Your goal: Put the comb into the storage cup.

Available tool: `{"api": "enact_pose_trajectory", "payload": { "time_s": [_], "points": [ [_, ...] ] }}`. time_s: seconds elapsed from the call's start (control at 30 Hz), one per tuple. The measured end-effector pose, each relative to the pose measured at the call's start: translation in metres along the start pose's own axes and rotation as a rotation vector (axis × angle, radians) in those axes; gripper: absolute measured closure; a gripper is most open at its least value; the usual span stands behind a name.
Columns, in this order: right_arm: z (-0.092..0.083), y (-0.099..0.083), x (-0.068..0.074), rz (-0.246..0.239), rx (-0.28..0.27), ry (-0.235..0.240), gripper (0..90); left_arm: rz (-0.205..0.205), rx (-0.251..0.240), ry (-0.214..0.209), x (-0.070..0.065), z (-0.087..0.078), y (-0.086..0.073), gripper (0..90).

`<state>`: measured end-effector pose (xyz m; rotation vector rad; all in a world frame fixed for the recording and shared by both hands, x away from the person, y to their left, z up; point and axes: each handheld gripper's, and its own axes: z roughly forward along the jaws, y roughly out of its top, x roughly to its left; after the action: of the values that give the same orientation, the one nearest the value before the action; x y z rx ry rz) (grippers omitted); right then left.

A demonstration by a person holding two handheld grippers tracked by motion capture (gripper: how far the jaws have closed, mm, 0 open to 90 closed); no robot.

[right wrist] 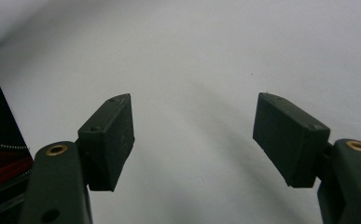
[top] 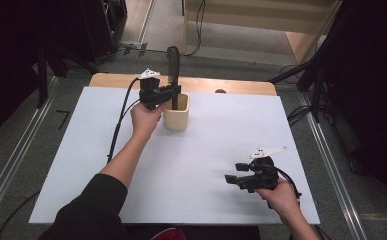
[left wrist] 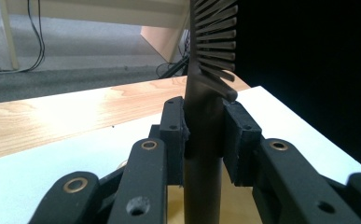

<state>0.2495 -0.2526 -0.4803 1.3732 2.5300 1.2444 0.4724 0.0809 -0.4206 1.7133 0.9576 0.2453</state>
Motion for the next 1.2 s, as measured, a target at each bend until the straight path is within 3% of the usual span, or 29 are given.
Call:
{"api": "enact_pose_trajectory", "payload": {
  "time_s": [0.9,0.97,1.0,1.07,1.2],
  "points": [
    [0.001,0.0,0.001,-0.001,0.007,0.002,27.2,0.042,0.014,-0.005,-0.001,-0.001,-0.016,72.7],
    [0.001,0.0,0.001,-0.001,0.008,0.002,27.2,0.053,0.006,-0.012,-0.001,-0.002,-0.016,62.7],
    [0.001,0.0,0.001,-0.001,0.007,0.001,27.2,0.062,0.014,0.005,-0.001,-0.003,-0.016,50.6],
    [0.001,0.0,0.001,-0.002,0.007,0.001,27.2,0.076,0.023,0.009,0.0,-0.004,-0.016,37.5],
    [0.001,0.0,0.001,-0.004,0.007,0.0,27.2,0.063,0.028,0.038,0.001,-0.009,-0.013,26.0]
  ]
}}
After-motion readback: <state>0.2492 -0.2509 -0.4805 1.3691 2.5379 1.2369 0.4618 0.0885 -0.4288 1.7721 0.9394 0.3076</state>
